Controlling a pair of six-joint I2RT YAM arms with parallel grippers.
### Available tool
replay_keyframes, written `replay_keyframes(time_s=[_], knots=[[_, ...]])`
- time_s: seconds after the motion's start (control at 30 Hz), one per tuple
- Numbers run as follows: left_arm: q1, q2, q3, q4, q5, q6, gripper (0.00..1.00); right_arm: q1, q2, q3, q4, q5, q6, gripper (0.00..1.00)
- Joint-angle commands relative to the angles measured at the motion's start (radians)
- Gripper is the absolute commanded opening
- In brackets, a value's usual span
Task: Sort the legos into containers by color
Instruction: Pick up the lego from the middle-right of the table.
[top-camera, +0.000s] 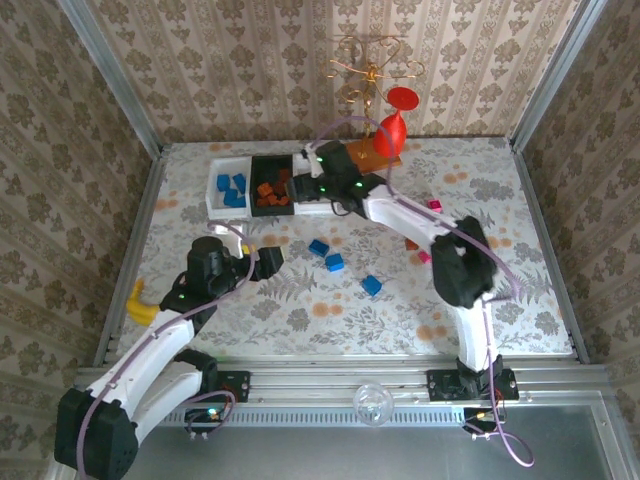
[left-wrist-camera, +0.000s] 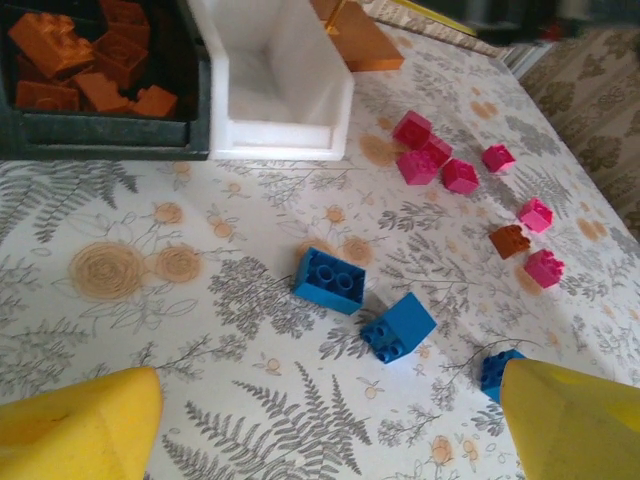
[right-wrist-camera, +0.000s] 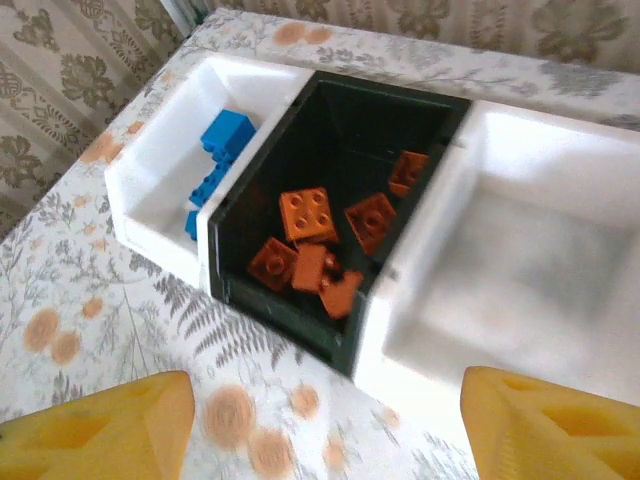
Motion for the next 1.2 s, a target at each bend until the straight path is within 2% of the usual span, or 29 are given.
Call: replay_keyframes(time_s=[0.0, 0.13, 0.27, 0.57, 0.8, 0.97, 1.17], knots=[[-0.036, 0.017, 0.0, 0.064, 0.019, 0.031, 0.89, -0.056, -0.145, -0.195, 0.035, 0.082, -0.003, 0.73], [-0.103, 0.049, 0.013, 0.103, 0.003, 0.045, 0.88, -0.122, -0.288, -0.412, -0.012, 0.15, 0.021, 0.75], [-0.14, 0.091, 0.025, 0.137, -0.009, 0.05, 0.88, -0.157, -0.334, -0.503, -0.072, 0.191, 0.025, 0.75], [-0.211, 0.161, 0.06, 0.112, -0.067, 0.078, 0.88, -0.18, -0.299, -0.489, -0.229, 0.323, 0.071, 0.74], [-0.237, 0.202, 0.085, 0.122, -0.051, 0.098, 0.88, -0.23, -0.327, -0.536, -0.297, 0.328, 0.101, 0.72], [-0.22, 0.196, 0.126, 0.181, -0.025, 0.03, 0.88, -0.275, -0.327, -0.559, -0.307, 0.294, 0.105, 0.72], [-0.213, 0.217, 0.25, 0.101, -0.018, 0.054, 0.88, -0.322, -0.273, -0.53, -0.348, 0.238, 0.093, 0.7]])
